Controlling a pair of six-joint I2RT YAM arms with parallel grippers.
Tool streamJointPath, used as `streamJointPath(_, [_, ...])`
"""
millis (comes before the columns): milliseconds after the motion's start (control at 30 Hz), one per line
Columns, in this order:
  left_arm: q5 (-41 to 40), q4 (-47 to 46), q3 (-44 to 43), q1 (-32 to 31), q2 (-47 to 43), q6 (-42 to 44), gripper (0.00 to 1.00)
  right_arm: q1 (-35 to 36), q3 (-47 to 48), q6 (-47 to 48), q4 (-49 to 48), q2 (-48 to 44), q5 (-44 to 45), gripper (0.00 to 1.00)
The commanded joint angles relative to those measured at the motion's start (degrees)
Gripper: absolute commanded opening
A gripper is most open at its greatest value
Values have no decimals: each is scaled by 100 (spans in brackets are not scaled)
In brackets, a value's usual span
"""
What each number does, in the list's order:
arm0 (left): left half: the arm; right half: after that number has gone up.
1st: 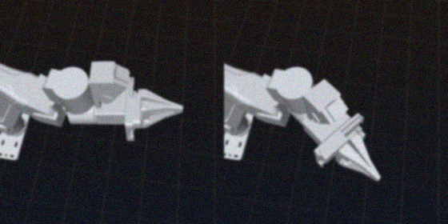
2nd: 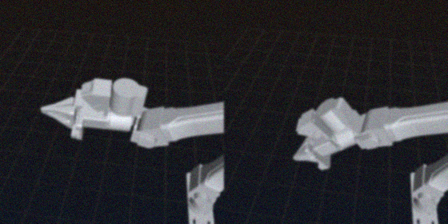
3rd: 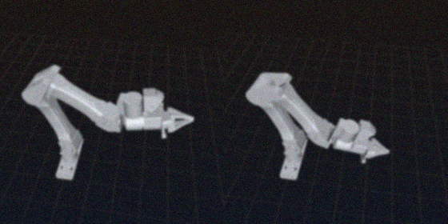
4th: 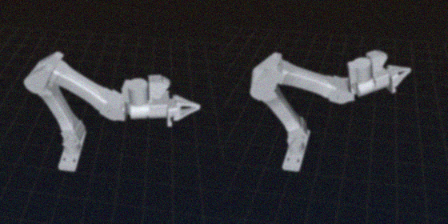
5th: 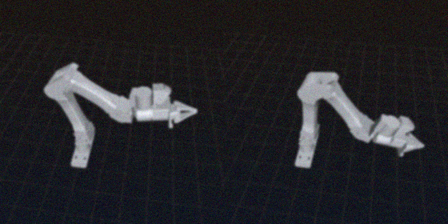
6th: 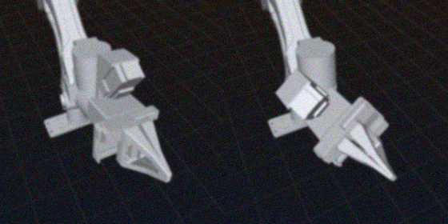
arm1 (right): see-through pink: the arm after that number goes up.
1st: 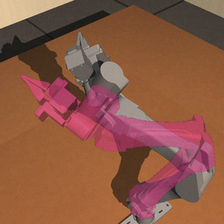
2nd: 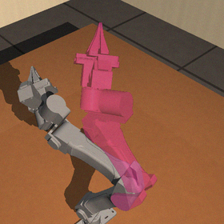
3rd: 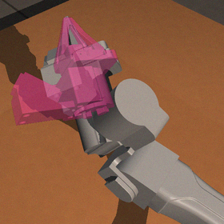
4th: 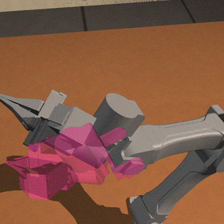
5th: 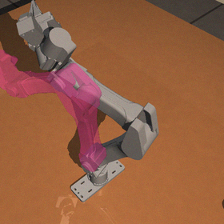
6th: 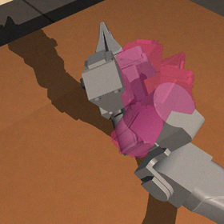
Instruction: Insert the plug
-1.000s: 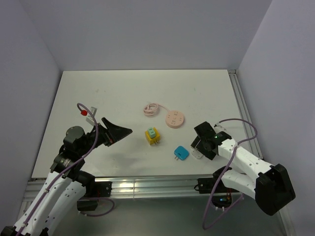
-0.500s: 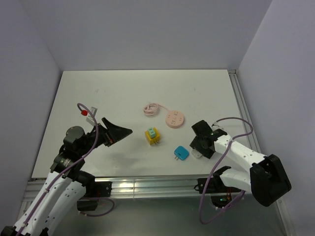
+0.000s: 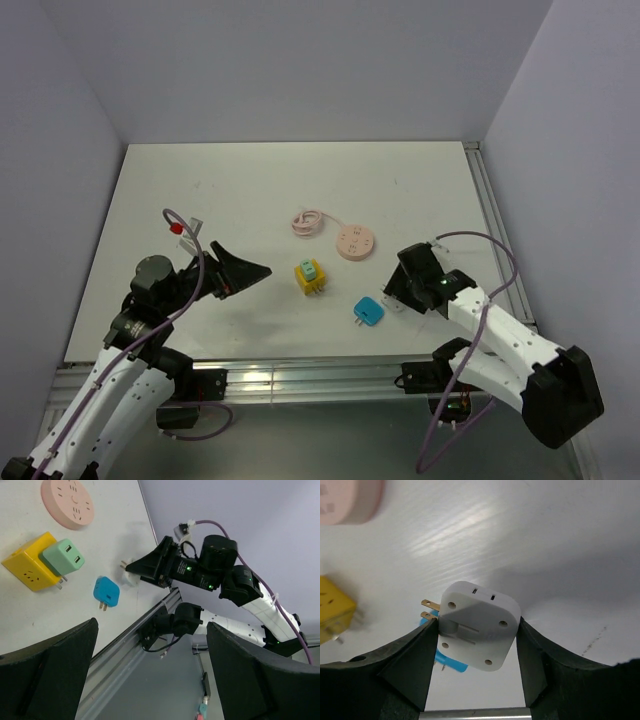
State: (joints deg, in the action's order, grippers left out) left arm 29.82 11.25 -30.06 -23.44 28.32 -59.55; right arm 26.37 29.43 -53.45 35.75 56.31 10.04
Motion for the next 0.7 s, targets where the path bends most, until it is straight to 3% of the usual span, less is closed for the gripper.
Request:
streamJointPath(0, [515,-456,114,-3,86,242,95,-27,10,721,-375,-760,-151,15])
streamJointPath(33, [672,-500,132,-3,156,303,95,-27,54,835,-393,-884,-265,8])
streamJointPath(100, [858,-641,159,-11,227,365,93,-18,141,1125,-411,-1252,-380,5])
streamJointPath(267, [1438,-1361,255,-160,455,181,90,-9,186,1740,-656,-2001,-1468,6])
streamJointPath(333, [1281,-1459,177,-353,604,180,89,8,282,1820,-709,-2116,-1898,7])
streamJointPath(467, [597,-1581,-17,-1431,1070,242,90,315,449,1926,-867,-2169,-2840,9])
streamJointPath(667, [147,-1774,-254,-2348,1774,225,87,2168,1020,2066,-806,-1993,-2175,9])
